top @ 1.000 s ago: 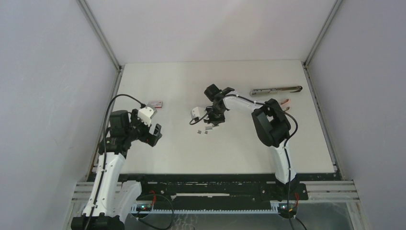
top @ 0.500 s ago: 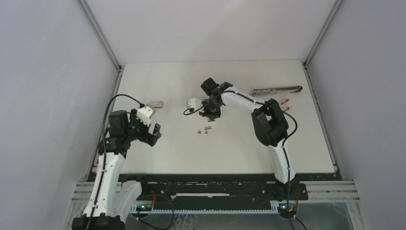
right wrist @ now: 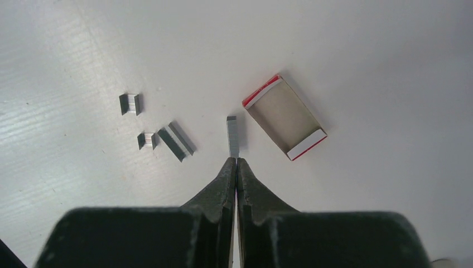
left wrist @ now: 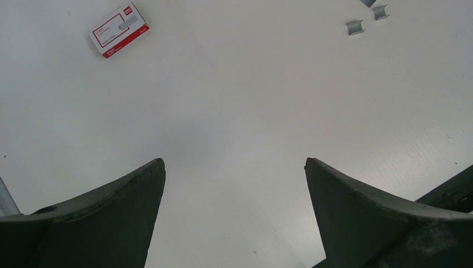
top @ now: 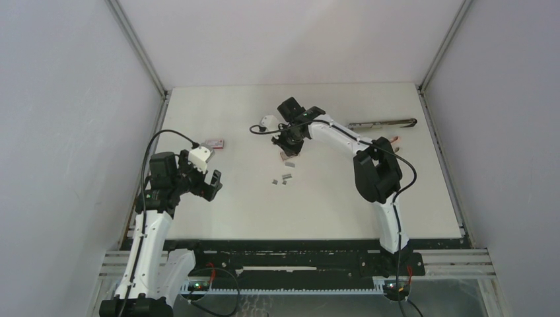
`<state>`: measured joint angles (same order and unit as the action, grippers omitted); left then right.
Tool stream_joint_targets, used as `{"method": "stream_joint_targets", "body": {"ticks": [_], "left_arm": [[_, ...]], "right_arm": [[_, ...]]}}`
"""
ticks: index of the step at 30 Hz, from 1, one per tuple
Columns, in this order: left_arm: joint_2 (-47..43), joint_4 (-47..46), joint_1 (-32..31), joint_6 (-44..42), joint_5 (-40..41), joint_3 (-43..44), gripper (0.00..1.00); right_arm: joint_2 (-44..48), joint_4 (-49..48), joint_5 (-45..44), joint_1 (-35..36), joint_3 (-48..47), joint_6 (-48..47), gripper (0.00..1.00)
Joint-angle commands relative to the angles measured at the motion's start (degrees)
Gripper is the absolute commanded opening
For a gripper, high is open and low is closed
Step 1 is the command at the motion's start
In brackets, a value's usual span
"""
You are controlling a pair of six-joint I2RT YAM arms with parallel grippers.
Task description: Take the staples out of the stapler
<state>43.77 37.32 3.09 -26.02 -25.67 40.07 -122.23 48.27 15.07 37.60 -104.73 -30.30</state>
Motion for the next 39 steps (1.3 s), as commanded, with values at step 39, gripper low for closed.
{"method": "stream_joint_targets", "body": {"ticks": [39], "left_arm": [[0.2, -2.4, 0.9, 0.5, -0.1, -1.1, 1.00]], "right_arm": [[-0.1, -1.0, -1.9, 1.6, 3.7, -8.4, 0.29]]}}
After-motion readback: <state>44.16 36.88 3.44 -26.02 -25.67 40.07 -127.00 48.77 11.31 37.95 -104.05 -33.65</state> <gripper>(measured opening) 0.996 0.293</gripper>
